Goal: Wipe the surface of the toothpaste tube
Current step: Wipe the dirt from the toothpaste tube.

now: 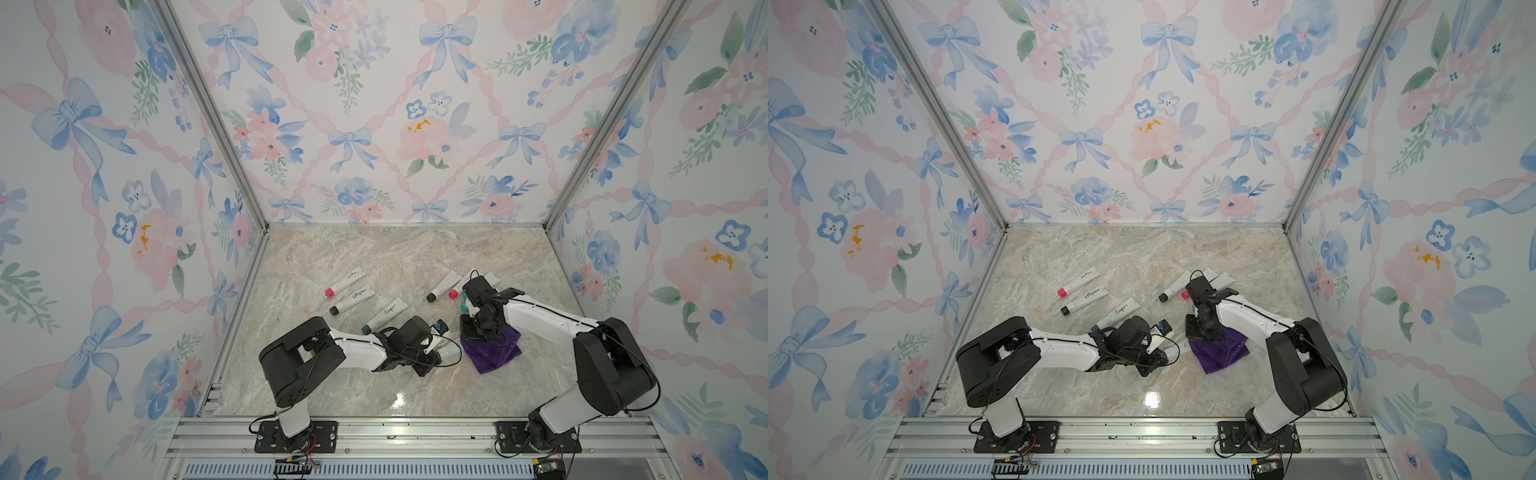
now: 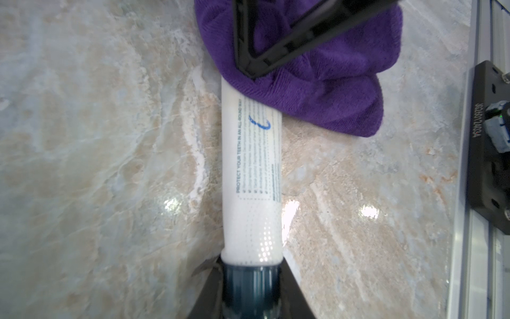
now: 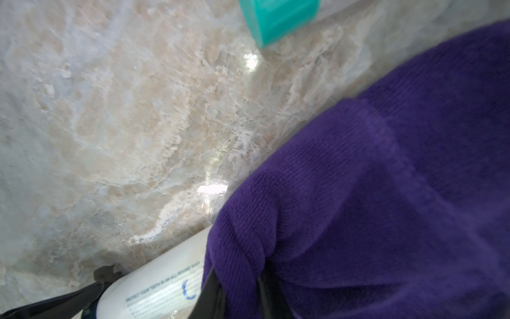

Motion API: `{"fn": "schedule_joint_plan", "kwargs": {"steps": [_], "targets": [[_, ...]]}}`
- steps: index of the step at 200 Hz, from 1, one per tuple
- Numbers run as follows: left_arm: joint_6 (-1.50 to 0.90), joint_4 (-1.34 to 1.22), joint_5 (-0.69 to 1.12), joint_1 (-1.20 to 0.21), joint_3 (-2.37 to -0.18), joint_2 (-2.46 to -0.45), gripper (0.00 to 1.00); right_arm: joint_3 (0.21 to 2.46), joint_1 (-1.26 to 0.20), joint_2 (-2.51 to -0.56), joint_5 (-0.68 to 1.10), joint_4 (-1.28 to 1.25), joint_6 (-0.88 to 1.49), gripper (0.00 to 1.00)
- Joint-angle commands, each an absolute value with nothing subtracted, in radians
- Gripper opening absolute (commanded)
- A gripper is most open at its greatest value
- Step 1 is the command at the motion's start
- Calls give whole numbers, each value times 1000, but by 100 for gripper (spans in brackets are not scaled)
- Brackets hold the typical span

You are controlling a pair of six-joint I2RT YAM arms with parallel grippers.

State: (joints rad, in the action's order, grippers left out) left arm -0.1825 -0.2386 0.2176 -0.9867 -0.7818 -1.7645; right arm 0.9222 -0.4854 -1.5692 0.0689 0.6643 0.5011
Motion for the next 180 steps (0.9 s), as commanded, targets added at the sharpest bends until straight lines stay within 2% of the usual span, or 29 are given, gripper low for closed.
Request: {"fn": "schedule_joint_plan", "kwargs": {"steps": [1, 25, 49, 117, 147, 180], "targets": [[-173, -196, 186, -976, -769, -1789, 24, 863, -569, -1537, 155, 685, 559, 19], [-175, -195, 187, -976, -770, -1793, 24, 835, -632, -1494, 182, 673, 603, 19], [-174, -195, 187, -976, -770, -1792, 24, 818, -634, -1498, 161, 677, 599, 19], [-174, -195, 184, -976, -767, -1787, 24, 939, -423, -1636, -17, 784, 442, 20], [-173, -196, 181, -977, -765, -1788, 24, 944, -393, -1650, 8, 764, 432, 20], [-173, -195, 184, -976, -770, -1795, 24, 925, -469, -1626, 114, 724, 475, 20]]}}
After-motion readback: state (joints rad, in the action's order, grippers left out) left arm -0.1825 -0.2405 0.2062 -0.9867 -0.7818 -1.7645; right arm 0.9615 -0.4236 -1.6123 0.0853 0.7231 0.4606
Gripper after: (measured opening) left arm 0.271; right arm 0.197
